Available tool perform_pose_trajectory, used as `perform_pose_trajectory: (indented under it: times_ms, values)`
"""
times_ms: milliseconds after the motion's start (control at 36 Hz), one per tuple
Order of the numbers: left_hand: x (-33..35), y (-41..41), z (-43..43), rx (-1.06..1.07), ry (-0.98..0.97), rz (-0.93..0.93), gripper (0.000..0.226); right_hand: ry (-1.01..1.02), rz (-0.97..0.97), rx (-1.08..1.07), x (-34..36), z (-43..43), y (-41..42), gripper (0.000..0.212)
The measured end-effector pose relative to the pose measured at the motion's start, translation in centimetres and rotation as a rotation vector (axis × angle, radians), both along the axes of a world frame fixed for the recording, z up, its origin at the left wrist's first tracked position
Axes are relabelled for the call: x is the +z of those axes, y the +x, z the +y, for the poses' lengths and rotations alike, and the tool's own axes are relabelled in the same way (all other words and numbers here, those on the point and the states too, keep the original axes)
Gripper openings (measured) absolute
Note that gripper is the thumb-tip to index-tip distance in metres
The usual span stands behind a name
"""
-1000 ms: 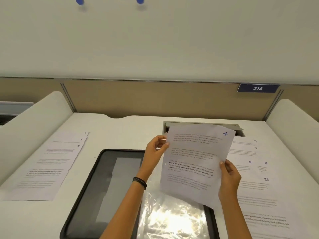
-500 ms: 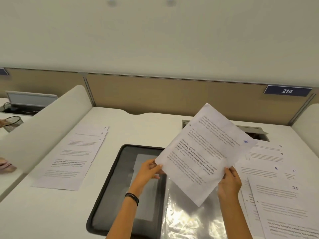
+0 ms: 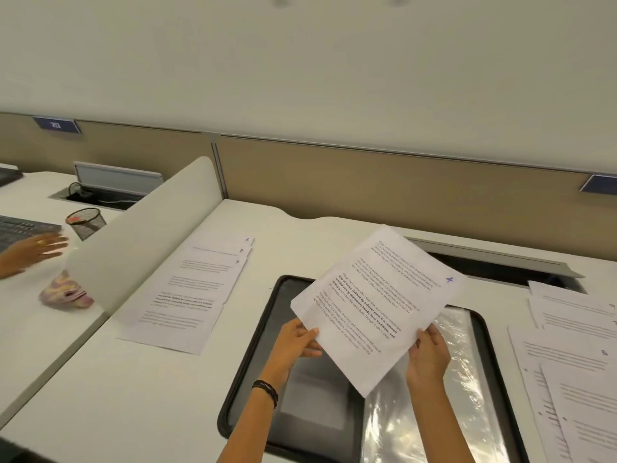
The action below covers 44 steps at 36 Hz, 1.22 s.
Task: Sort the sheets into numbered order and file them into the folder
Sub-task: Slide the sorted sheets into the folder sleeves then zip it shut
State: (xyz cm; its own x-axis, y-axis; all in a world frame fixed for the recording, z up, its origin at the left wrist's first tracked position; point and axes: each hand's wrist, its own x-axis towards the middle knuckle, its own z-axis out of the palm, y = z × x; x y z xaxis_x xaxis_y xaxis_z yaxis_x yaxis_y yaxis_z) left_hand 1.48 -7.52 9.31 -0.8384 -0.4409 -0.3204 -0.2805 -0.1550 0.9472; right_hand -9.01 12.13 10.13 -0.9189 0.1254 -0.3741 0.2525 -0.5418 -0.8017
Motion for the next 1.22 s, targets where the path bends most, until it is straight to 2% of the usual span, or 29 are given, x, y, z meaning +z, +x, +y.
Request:
perform_pose_trajectory:
  times_ms: [139,194,250,417,528,611,778,833,1000,1222]
  values:
    - [-0.7,1.0,-1.8,0.067,-0.006,-0.026,0.03,0.022,0.007,0.1,-0.7,-0.2,0.3,0.034]
    - [-2.0,4.5,-7.1,0.166,-0.005,-0.024,0.03,0.049,0.005,0.222,-1.7,-5.5,1.8,0.03]
    - [-2.3,5.5,-8.5,0.214,0.009,-0.012,0.03,0.045,0.015,0.272,-2.1,-5.9,2.0,0.03]
    - [-2.7,8.6,-12.1,0.399,0.046,0.057,0.02,0.328,0.059,0.474,-4.2,-6.9,2.3,0.023]
    - [-3.3,10.8,-14.1,0.531,0.052,0.067,0.012,0.581,0.211,0.595,-5.7,-8.3,3.5,0.026]
    - [-3.9,12.5,-15.6,0.607,0.046,0.062,0.021,0.781,0.372,0.71,-6.8,-9.2,4.5,0.025]
    - [-4.7,15.3,-17.8,0.719,0.039,0.042,0.028,0.904,0.603,0.867,-9.3,-9.8,6.1,0.033]
    - [-5.1,16.1,-18.5,0.742,0.044,0.028,0.03,0.967,0.667,0.911,-10.3,-9.8,6.3,0.03]
    - [-6.1,18.0,-20.0,0.802,0.037,0.01,0.035,1.078,0.817,0.916,-12.5,-9.3,6.5,0.036]
    - [-6.9,19.0,-21.7,0.871,0.068,-0.029,0.031,1.087,0.826,0.894,-13.2,-9.4,6.5,0.034]
